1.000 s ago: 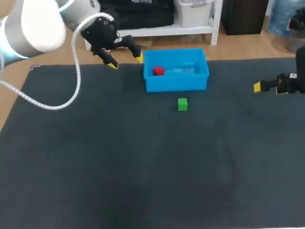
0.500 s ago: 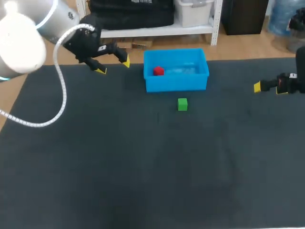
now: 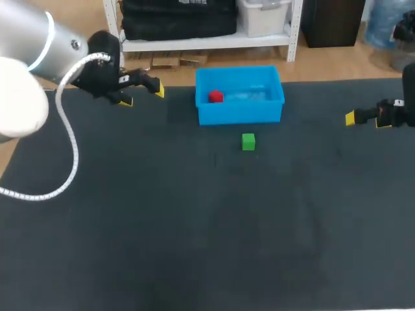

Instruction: Use the left arm to pick the red cube and place it into the blue plastic box first, then use the right arm to grasp the green cube and put it into the same blue plastic box after the first action is fully finished.

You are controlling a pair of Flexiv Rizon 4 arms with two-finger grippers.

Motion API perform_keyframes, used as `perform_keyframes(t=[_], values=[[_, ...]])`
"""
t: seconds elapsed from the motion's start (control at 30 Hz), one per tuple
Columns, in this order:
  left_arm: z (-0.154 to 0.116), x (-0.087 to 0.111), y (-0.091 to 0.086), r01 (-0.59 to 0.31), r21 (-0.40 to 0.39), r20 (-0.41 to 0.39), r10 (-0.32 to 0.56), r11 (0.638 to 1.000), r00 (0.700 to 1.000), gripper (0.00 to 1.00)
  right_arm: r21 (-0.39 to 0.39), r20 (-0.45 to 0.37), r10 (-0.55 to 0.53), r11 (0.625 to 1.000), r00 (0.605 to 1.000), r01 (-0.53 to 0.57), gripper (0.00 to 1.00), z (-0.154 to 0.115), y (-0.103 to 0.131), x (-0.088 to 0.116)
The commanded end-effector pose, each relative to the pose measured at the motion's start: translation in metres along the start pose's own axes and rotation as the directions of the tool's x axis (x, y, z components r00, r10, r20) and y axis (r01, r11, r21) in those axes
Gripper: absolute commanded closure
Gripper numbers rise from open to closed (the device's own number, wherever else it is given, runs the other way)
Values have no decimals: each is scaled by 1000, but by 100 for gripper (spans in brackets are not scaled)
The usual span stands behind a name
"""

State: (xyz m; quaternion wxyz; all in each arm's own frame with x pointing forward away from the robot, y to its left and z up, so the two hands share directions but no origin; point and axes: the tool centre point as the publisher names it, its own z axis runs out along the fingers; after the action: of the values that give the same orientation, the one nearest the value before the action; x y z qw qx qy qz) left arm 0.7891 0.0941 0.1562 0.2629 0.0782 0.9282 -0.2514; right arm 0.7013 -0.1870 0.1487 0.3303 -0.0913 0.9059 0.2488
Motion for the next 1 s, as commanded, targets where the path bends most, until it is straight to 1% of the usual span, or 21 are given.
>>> perform_keyframes(t=[0.03,0.13,1.0], values=[[-7,8,4,-2,12,116,1,1000,993,0,2,-1,0,1000,1000,0,0,0,0,0],[-8,9,4,-15,6,94,14,1000,996,0,2,-1,0,1000,1000,0,0,0,0,0],[-8,9,4,-15,6,94,14,1000,996,0,2,-1,0,1000,1000,0,0,0,0,0]])
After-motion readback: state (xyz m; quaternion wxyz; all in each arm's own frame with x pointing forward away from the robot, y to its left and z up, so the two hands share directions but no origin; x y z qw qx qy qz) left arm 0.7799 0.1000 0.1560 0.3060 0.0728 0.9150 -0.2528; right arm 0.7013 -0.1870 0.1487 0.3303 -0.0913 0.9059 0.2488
